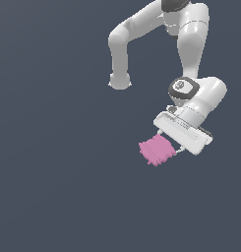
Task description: Pick up the object and move it to a goal position.
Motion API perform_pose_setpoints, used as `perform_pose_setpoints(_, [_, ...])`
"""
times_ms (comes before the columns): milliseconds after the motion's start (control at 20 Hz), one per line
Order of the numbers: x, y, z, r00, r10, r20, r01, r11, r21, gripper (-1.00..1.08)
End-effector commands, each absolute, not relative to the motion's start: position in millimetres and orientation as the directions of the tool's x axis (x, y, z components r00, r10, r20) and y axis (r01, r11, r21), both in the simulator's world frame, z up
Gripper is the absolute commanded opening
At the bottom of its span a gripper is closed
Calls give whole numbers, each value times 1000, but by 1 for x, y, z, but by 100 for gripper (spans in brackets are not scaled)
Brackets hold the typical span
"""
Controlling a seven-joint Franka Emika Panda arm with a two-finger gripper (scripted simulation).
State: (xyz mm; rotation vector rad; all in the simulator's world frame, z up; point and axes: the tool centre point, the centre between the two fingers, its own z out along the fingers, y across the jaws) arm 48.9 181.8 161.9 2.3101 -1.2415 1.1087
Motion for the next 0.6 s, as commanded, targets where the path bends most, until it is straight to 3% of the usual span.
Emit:
perform_pose_setpoints(0, [49,195,172,330,-579,745,-806,-584,-96,-100])
perform_pose_setpoints(550, [50,218,187,330,-578,746,-806,-584,-96,-100])
